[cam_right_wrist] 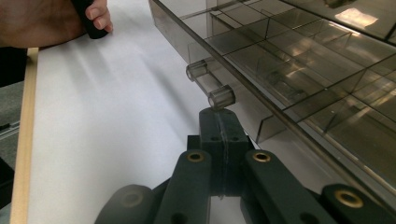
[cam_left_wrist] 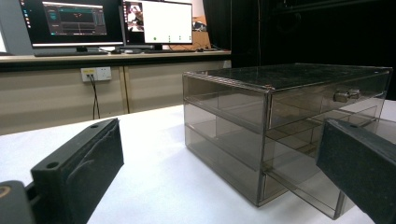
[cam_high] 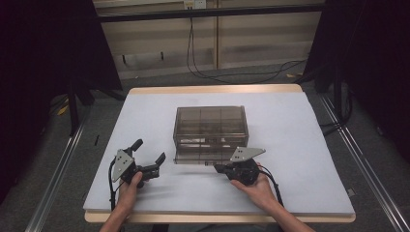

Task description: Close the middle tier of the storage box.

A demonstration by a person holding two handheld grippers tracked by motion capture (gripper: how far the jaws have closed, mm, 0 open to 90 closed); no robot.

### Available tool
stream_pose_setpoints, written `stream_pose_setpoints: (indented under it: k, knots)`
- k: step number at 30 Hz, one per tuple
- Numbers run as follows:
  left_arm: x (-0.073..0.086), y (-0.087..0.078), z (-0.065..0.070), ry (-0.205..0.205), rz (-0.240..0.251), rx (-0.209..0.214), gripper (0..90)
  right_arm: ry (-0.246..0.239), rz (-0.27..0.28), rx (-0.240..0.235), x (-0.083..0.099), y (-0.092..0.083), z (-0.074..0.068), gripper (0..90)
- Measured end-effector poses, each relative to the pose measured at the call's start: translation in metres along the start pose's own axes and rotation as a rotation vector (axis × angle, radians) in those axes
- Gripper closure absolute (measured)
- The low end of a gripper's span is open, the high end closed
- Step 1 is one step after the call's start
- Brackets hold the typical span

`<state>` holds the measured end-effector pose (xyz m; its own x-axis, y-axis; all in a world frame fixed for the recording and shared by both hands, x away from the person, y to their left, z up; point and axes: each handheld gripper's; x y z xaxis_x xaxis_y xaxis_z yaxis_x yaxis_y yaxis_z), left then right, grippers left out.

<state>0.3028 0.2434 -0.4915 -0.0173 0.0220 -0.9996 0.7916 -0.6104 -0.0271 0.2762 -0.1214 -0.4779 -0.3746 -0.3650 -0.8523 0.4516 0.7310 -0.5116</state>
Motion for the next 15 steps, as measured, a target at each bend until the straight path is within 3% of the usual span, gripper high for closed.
stream_pose_setpoints:
  k: [15]
  knots:
    - [0.0, 0.0, 0.0, 0.0, 0.0, 0.0, 0.9, 0.005, 0.006, 0.021, 0.0, -0.0012, 0.0026, 90.0]
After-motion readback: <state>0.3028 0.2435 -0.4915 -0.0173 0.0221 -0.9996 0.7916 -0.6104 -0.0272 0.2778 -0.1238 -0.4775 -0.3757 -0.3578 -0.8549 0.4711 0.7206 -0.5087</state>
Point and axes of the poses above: each handheld gripper's, and its own axes: y roughly forward along the jaws, x roughly out of its underside, z roughly to its right
